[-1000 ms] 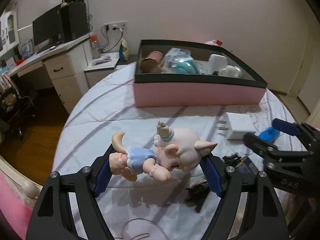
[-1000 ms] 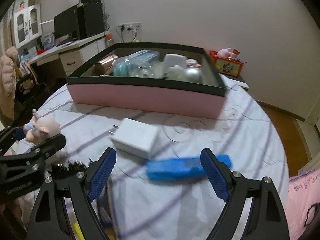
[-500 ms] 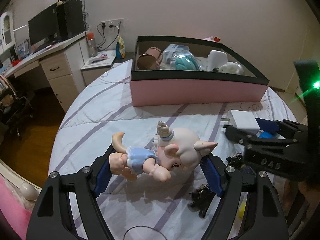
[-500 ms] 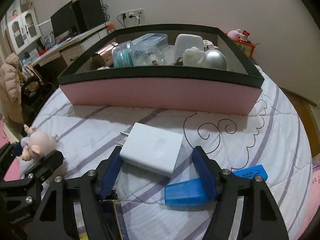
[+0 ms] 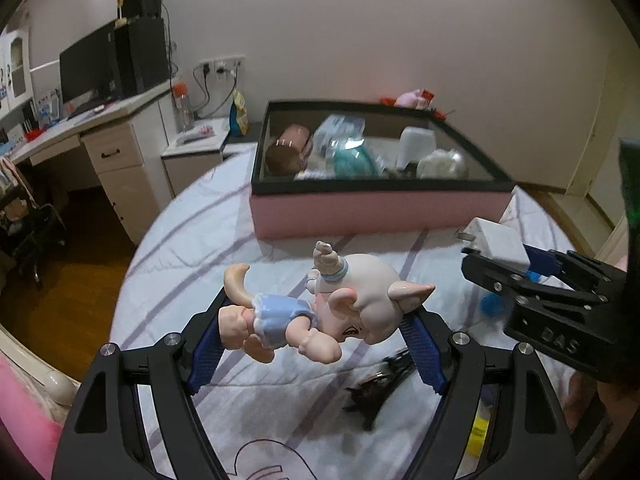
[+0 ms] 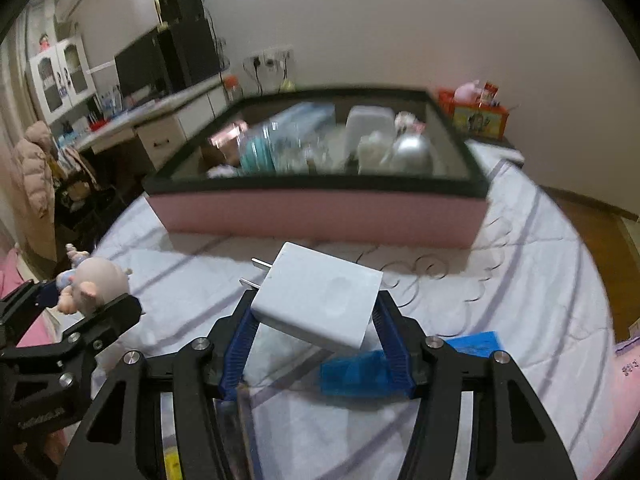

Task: Organize rigid objects
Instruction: 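Grasp the white power adapter with the right tool, then lower pig doll with left tool while right tool lowers adapter into box, then withdraw both tools from the box back over the bed, then grasp black hair clip with left tool while right tool grasps blue marker, then carry hair clip with left tool while right tool carries marker over the pink box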

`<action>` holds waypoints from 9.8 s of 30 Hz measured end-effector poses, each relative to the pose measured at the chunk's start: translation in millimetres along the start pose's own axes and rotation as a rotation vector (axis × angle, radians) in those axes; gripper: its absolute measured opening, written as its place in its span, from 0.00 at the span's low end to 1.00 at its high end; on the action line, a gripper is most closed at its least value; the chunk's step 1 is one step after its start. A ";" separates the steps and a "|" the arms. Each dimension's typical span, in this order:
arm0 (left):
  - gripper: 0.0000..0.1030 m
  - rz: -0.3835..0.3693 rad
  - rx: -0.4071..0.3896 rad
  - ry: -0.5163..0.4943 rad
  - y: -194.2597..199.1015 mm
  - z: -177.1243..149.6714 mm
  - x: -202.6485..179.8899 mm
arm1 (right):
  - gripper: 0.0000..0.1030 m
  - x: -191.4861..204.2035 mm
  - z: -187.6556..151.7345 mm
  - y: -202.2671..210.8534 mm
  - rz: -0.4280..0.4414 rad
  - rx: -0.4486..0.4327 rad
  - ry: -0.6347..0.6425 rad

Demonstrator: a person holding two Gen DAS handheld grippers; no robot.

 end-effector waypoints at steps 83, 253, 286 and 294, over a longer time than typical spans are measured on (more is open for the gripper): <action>0.86 0.105 -0.022 -0.102 -159.9 113.0 13.2 | 0.61 -22.0 100.1 -113.0 -0.038 -0.016 0.192; 0.19 -0.025 -0.179 -0.096 81.1 45.9 -66.2 | 0.26 22.3 38.5 121.2 0.038 -0.281 0.062; 0.19 0.061 -0.316 -0.215 95.6 118.4 -78.0 | 0.27 35.9 100.9 137.8 0.047 -0.405 0.133; 0.19 0.020 -0.238 -0.247 10.0 151.8 -78.0 | 0.27 15.4 135.8 75.8 0.029 -0.360 0.151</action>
Point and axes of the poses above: each gripper's, at about its wrist camera, not at the fingertips, and y roughly against the way its jaws point, x to its left, z to its top, the point moved 10 cm from there along -y, roughly the way its jaws point, and after that the axes turned 10 degrees about -x, right-handed, at the moved point
